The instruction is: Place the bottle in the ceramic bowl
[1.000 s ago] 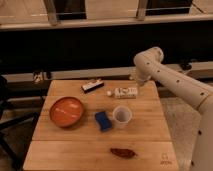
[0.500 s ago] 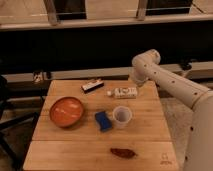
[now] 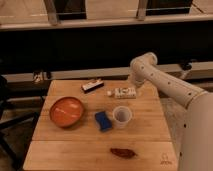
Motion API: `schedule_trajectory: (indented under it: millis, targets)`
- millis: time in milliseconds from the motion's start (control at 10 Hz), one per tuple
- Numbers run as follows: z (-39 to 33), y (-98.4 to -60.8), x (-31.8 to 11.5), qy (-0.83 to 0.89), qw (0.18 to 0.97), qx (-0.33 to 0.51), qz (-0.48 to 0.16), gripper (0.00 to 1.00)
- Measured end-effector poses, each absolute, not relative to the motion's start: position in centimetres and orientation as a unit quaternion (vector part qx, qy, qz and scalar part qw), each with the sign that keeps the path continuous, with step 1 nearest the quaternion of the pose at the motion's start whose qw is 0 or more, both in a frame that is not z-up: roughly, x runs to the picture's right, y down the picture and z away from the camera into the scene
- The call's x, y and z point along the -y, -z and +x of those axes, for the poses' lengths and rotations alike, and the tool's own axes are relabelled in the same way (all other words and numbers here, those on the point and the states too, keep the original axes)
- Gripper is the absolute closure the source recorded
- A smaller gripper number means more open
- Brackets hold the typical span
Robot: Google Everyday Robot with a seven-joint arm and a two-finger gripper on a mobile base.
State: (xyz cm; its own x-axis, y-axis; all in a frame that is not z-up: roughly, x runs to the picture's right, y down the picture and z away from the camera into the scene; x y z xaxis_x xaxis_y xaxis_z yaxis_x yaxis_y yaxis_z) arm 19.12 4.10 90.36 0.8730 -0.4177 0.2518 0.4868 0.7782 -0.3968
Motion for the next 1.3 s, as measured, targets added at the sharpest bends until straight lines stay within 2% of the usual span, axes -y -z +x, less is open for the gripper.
schedule_trajectory:
  millis: [1300]
  targets:
    - [18.0,-94.0,-6.6,0.258,0.922,0.114,-0.265,0.20]
